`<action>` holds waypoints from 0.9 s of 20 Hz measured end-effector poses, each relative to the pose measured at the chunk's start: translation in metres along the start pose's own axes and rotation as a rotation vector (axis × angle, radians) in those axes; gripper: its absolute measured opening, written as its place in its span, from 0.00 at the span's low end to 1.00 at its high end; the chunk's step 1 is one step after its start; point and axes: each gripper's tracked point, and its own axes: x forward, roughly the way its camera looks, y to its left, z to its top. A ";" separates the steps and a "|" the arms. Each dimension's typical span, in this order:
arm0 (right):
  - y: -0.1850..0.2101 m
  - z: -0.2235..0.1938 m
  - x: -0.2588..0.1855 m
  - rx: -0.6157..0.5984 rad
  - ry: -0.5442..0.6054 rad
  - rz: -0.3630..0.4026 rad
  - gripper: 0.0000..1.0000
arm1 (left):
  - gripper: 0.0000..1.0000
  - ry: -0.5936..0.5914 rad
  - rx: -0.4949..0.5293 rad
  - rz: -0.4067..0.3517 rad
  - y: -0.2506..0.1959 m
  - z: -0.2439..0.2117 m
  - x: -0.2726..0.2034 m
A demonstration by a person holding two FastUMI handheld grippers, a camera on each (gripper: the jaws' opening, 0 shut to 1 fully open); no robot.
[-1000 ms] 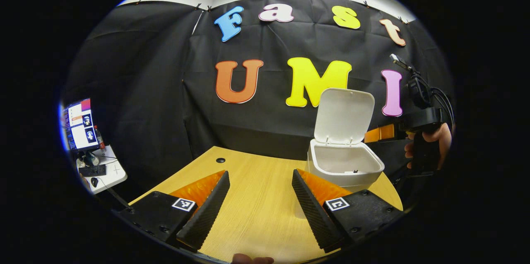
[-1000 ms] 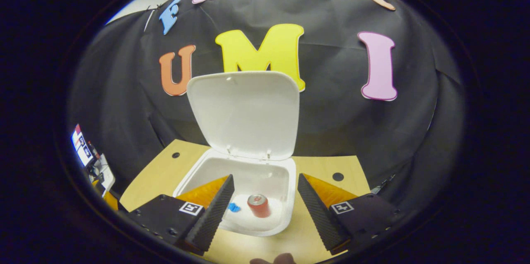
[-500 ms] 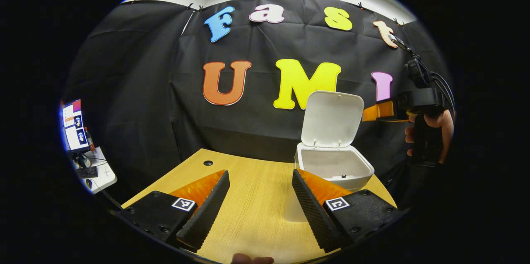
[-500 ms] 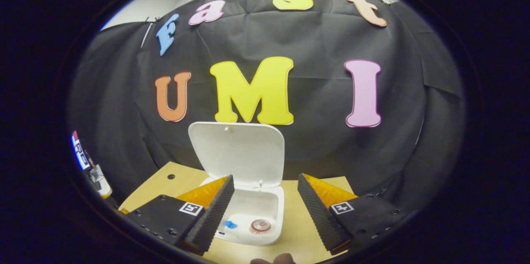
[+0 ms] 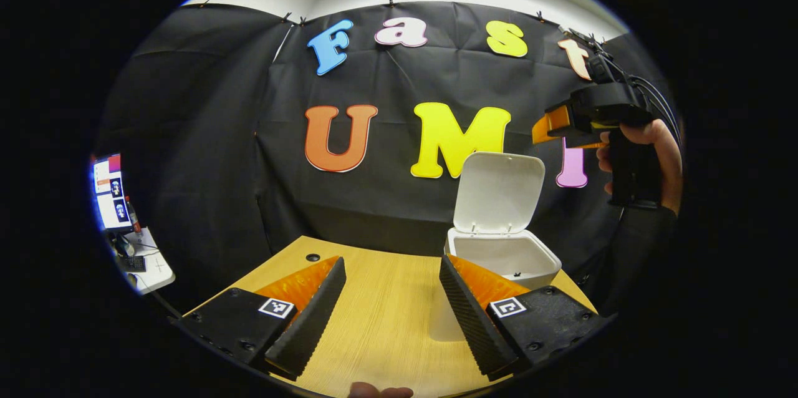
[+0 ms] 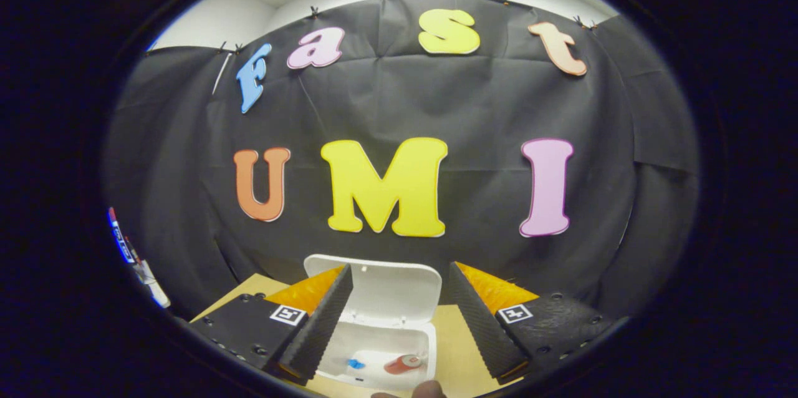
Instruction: Press the lid of the desktop garbage bin to open it, pick up the crumpled paper on the desktop and throw it into the bin, then pick up the pop can on the desktop and drop it into the bin, and finally close the garbage bin lid.
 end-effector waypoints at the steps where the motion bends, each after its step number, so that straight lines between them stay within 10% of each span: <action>1: 0.004 0.007 0.004 0.007 -0.009 0.000 0.93 | 0.98 0.001 0.001 0.008 0.004 0.000 -0.002; 18: 0.033 -0.026 0.091 0.045 0.092 -0.030 0.95 | 0.98 -0.004 0.004 0.093 0.038 0.010 -0.007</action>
